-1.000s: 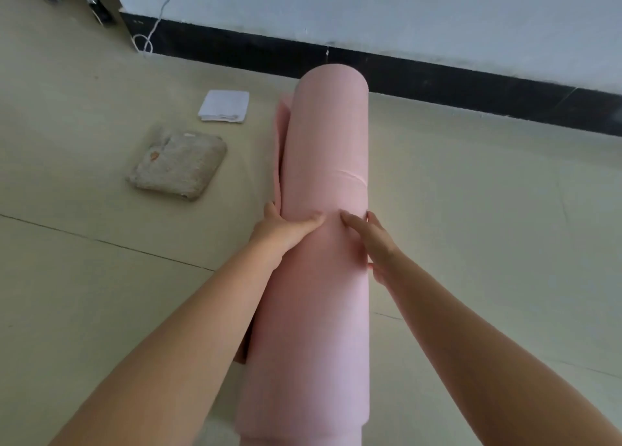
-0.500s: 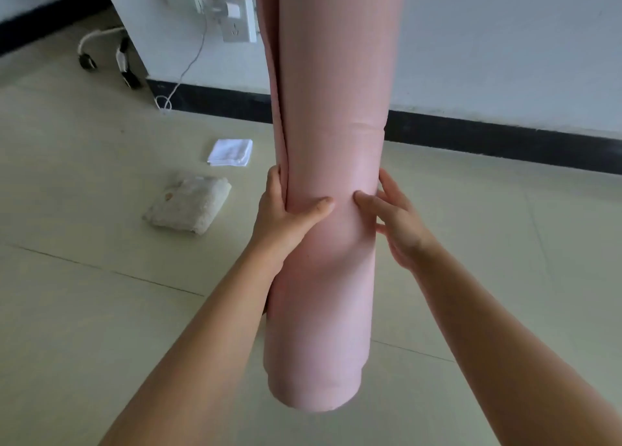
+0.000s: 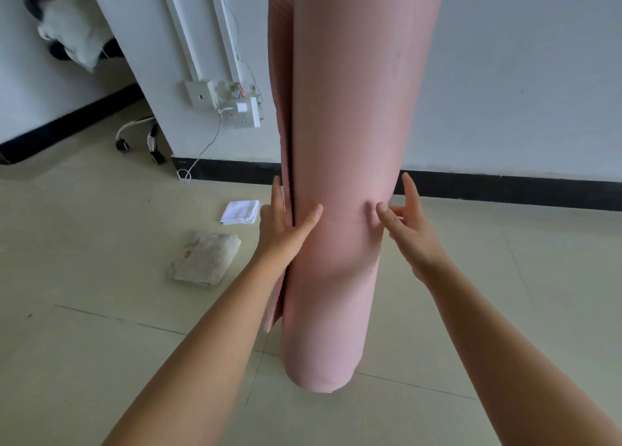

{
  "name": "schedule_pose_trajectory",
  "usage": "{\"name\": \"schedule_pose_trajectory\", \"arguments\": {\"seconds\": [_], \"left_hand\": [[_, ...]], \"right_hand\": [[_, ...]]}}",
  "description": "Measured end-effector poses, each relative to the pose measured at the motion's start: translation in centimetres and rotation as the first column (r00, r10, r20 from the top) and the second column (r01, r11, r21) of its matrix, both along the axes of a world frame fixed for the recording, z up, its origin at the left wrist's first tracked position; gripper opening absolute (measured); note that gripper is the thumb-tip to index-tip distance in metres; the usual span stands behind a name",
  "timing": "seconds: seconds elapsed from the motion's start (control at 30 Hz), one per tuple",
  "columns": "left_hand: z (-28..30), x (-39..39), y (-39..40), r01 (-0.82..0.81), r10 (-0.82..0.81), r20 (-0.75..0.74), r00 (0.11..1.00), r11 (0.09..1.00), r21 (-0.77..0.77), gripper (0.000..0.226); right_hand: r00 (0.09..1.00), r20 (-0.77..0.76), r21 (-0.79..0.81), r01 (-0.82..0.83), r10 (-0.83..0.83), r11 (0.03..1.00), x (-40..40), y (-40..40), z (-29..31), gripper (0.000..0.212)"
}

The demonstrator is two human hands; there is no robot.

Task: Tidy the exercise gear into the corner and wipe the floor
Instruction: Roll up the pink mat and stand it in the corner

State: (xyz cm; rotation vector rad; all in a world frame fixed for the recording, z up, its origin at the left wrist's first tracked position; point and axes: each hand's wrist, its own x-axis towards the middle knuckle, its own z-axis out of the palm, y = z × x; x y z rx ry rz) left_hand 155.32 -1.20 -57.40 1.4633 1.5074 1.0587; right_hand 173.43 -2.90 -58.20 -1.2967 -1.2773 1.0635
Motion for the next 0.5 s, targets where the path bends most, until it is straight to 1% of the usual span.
{"name": "schedule_pose_trajectory", "arguments": {"seconds": [0.03, 0.07, 0.1, 0.13, 0.2, 0.23, 0.27, 0.3, 0.33, 0.37, 0.4, 0.43, 0.47, 0.5], "left_hand": [[0.4, 0.0, 0.1, 0.007, -0.007, -0.015, 1.000, 1.000, 0.018, 0.098], [0.8, 0.0, 0.2, 0.000, 0.001, -0.028, 1.000, 0.999, 0.033, 0.082], [1.3, -0.1, 0.3, -0.018, 0.019, -0.030, 0.999, 0.999, 0.033, 0.071], [1.8, -0.2, 0.6, -0.033, 0.034, -0.026, 0.999, 0.999, 0.044, 0.063], [2.9, -0.4, 1.5, -0.075, 0.072, 0.029, 0.997, 0.993, 0.093, 0.041], [3.5, -0.4, 1.8, -0.114, 0.108, 0.072, 0.992, 0.990, 0.087, 0.033], [4.0, -0.6, 2.2, -0.141, 0.135, 0.078, 0.988, 0.986, 0.084, 0.032], [4.6, -1.0, 2.7, -0.144, 0.139, 0.057, 0.989, 0.985, 0.094, 0.046], [5.2, -1.3, 3.0, -0.111, 0.111, 0.004, 0.994, 0.989, 0.093, 0.059], [6.0, -1.7, 3.3, -0.064, 0.068, -0.061, 0.996, 0.995, 0.076, 0.064], [6.7, -2.0, 3.7, -0.012, 0.018, -0.124, 0.992, 0.998, 0.054, 0.064], [7.4, -2.3, 4.1, 0.018, -0.010, -0.160, 0.987, 0.999, 0.047, 0.064], [8.1, -2.4, 4.3, 0.041, -0.027, -0.171, 0.985, 0.996, 0.075, 0.064], [8.7, -2.4, 4.4, 0.048, -0.027, -0.171, 0.985, 0.991, 0.123, 0.062]], "right_hand": [[0.998, 0.067, 0.020, 0.002, -0.003, 1.000, 0.0, 0.0, 0.6, 0.059], [0.995, 0.096, 0.038, 0.031, -0.035, 0.999, 0.0, 0.4, 1.1, 0.049], [0.993, 0.090, 0.046, 0.073, -0.077, 0.996, 0.0, 0.8, 1.7, 0.039], [0.993, 0.053, 0.049, 0.107, -0.110, 0.993, -0.1, 1.3, 2.4, 0.033], [0.990, -0.068, 0.041, 0.127, -0.124, 0.991, -0.4, 2.1, 4.0, 0.036], [0.984, -0.109, 0.032, 0.143, -0.139, 0.989, -0.4, 2.5, 4.6, 0.035], [0.978, -0.116, 0.039, 0.177, -0.172, 0.983, -0.3, 2.9, 5.0, 0.031], [0.975, -0.088, 0.056, 0.208, -0.202, 0.977, -0.1, 3.2, 5.6, 0.027], [0.977, -0.035, 0.070, 0.211, -0.209, 0.975, 0.2, 3.6, 6.2, 0.028], [0.981, 0.039, 0.085, 0.188, -0.192, 0.978, 0.4, 3.9, 7.1, 0.041], [0.979, 0.119, 0.091, 0.154, -0.164, 0.984, 0.7, 4.1, 8.0, 0.054], [0.969, 0.202, 0.101, 0.123, -0.141, 0.987, 1.0, 4.3, 9.0, 0.060], [0.951, 0.279, 0.133, 0.102, -0.136, 0.986, 1.2, 4.5, 9.9, 0.059], [0.926, 0.339, 0.162, 0.115, -0.164, 0.980, 1.4, 4.7, 10.7, 0.055]]}}
